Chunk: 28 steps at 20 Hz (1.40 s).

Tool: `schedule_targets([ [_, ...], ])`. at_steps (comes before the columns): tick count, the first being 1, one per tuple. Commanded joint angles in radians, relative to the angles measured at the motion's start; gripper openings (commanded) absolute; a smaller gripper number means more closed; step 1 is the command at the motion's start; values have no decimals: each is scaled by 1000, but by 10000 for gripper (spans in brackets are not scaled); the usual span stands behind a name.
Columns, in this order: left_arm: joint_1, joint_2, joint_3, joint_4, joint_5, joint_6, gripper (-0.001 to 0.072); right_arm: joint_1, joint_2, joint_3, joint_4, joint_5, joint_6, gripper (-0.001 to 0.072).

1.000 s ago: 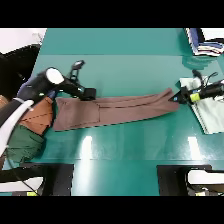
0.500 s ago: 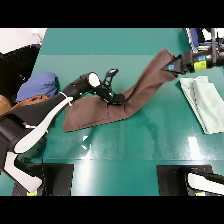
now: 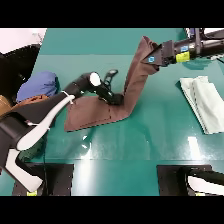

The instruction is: Fold the shirts.

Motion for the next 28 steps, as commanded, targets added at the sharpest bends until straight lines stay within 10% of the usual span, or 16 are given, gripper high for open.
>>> schedule_targets([
  [1, 126, 147, 2, 134, -25, -23, 23, 102, -10, 6, 2, -80, -9, 14],
  [8, 483, 533, 2, 337, -85, -15, 24, 529, -287, 75, -13, -349, -119, 47],
  [11, 576, 599, 3, 347, -137, -15, 24, 640, -430, 208, -169, -322, -166, 561],
  [14, 617, 610, 3, 347, -176, -14, 24, 637, -489, 303, -301, -158, -79, 427],
  [22, 622, 610, 2, 333, -233, 11, 24, 271, -208, -211, -373, -173, 11, 429],
  [25, 622, 610, 2, 304, -231, 11, 24, 100, -152, -446, -300, -269, 64, 618],
  [28, 621, 607, 0, 282, -215, 11, 24, 35, -206, -534, -158, -304, 6, 616],
])
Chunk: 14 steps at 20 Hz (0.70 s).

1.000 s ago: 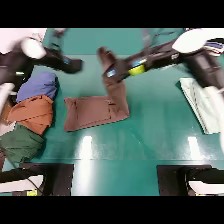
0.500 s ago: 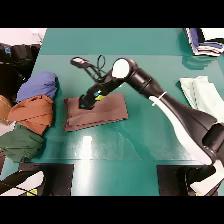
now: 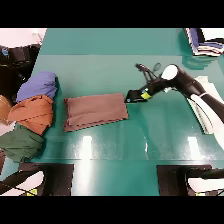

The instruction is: Fold the shirts.

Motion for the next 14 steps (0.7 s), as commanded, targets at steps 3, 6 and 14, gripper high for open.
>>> schedule_targets([
  [3, 0, -2, -10, -27, 15, 1, 24, -39, -127, -74, 234, -51, -71, 615],
  [6, 0, -2, -10, -32, 16, 1, 24, 43, -253, 50, 298, -37, -75, 605],
  [14, -93, -2, -10, -59, 22, 1, 23, 62, -295, 278, 293, -62, -82, 14],
])
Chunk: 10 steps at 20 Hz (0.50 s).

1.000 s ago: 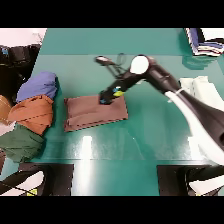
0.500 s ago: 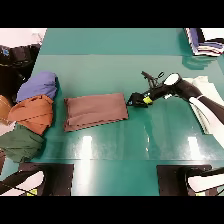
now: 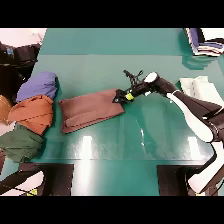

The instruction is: Fold the shirts.

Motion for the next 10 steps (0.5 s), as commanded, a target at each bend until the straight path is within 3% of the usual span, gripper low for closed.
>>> schedule_targets([
  [1, -75, 0, 0, -2, 10, 0, 23, -63, 42, 56, 13, -30, -4, 14],
  [10, -225, 0, 0, -16, 44, -9, 23, -716, 394, -84, -31, -145, -3, 14],
])
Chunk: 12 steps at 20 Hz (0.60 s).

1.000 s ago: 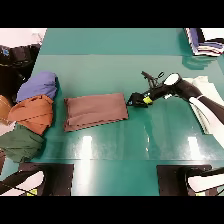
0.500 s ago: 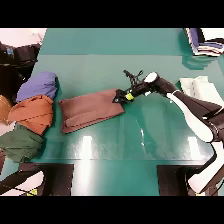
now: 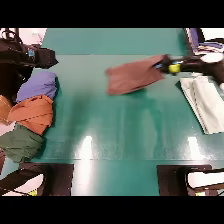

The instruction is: Fold the shirts.

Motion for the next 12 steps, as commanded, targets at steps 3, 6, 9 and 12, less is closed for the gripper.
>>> schedule_targets([
  [3, -29, 0, 0, -28, 33, -12, 24, -375, 110, -35, -58, 1, 1, 14],
  [6, -29, 0, 0, -35, 35, -16, 24, -462, 109, -35, -59, -9, 0, 14],
  [9, -29, 0, 0, -35, 35, -30, 24, -481, 109, -16, -59, -55, 0, 14],
  [12, -29, 0, 0, -35, 35, -30, 24, -482, 109, 87, -59, -25, 0, 14],
])
